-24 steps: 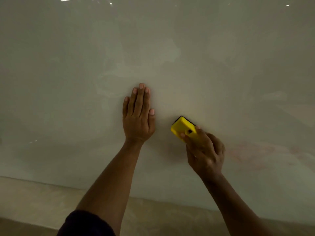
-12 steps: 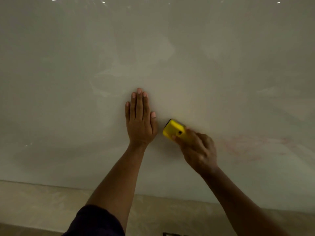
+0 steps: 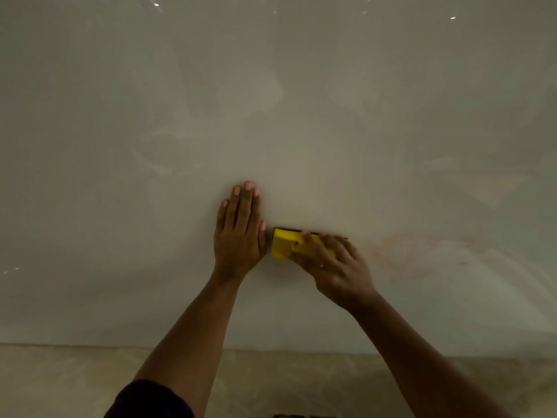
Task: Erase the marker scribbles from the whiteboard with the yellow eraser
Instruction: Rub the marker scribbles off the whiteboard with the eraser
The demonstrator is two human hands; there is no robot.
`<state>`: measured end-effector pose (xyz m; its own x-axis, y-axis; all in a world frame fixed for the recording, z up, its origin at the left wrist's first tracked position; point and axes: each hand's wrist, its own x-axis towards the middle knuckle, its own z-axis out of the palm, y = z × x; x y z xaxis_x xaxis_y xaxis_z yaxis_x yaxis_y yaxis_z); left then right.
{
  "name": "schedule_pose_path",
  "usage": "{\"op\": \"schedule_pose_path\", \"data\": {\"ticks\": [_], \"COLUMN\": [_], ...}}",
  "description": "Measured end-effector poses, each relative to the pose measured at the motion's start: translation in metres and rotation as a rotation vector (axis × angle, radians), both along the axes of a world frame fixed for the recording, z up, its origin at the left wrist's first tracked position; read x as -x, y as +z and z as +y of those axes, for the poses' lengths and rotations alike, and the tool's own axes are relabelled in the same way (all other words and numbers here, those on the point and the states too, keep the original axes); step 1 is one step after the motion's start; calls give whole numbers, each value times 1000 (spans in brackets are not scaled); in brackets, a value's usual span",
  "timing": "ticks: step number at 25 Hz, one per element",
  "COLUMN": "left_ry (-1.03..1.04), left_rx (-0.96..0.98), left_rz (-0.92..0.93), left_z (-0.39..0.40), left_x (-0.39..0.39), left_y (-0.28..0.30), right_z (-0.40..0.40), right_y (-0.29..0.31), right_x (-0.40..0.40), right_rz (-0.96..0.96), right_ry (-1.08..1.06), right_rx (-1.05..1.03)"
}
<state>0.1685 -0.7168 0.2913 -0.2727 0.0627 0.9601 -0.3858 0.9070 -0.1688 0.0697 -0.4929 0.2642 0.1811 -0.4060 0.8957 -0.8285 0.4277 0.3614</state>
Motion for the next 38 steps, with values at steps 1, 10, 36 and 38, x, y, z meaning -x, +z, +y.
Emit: {"op": "schedule_pose_path", "data": {"ticks": [1, 10, 36, 38], "left_ry": [-5, -86, -134, -141], "left_rx": [19, 124, 307, 315], "left_rz": [-11, -106, -174, -178], "left_z": [-1, 25, 122, 138], "left_x": [-2, 15, 90, 102], "left_y": [1, 44, 88, 87], "right_z": [3, 19, 99, 90], "right_y": [4, 18, -28, -40], "right_x": [3, 11, 56, 41], "right_rz": [-80, -341, -1023, -782], "right_ry": [-36, -137, -164, -175], "right_rx": [65, 314, 896, 590]}}
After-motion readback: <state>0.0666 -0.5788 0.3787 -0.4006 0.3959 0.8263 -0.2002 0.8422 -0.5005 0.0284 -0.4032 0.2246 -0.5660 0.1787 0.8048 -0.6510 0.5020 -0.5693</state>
